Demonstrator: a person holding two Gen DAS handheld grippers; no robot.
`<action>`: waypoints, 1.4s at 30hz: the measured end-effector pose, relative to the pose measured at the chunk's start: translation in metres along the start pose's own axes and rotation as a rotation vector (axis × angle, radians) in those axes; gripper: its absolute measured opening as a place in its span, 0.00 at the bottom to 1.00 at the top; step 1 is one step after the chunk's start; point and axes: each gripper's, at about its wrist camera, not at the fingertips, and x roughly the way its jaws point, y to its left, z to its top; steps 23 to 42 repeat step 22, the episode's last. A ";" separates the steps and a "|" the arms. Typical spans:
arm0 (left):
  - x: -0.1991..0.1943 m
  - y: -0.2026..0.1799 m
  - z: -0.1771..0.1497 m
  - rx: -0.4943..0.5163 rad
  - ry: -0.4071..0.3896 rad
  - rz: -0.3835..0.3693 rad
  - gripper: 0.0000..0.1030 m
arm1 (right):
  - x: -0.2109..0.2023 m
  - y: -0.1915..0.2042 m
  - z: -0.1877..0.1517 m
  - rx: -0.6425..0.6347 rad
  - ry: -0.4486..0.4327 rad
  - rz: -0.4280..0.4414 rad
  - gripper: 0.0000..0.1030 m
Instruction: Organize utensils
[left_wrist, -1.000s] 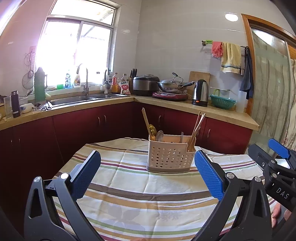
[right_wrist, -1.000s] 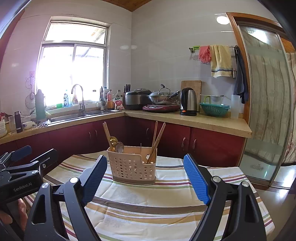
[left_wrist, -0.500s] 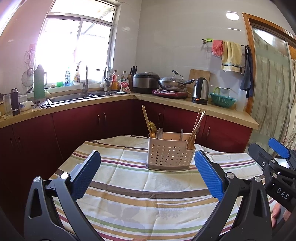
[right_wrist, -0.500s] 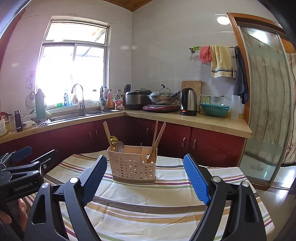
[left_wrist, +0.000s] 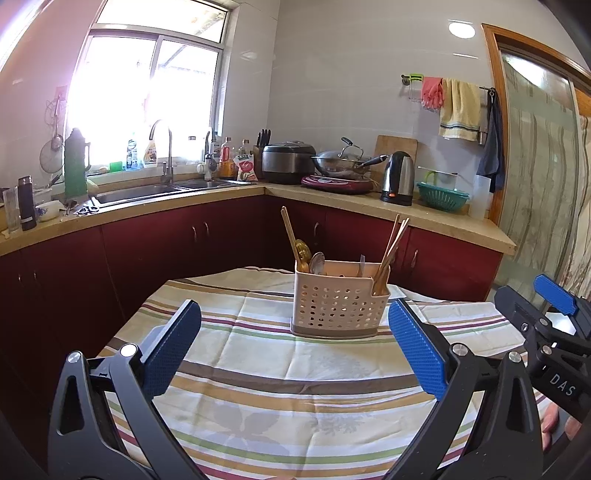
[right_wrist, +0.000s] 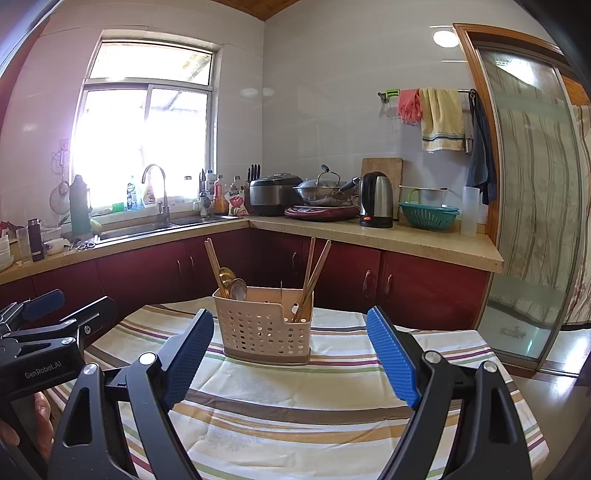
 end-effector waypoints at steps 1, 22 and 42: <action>0.000 0.000 0.000 0.006 -0.002 0.006 0.96 | 0.000 -0.001 -0.001 0.001 0.001 -0.001 0.80; 0.075 0.028 -0.016 0.008 0.143 0.064 0.96 | 0.041 -0.039 -0.017 0.048 0.085 -0.052 0.82; 0.075 0.028 -0.016 0.008 0.143 0.064 0.96 | 0.041 -0.039 -0.017 0.048 0.085 -0.052 0.82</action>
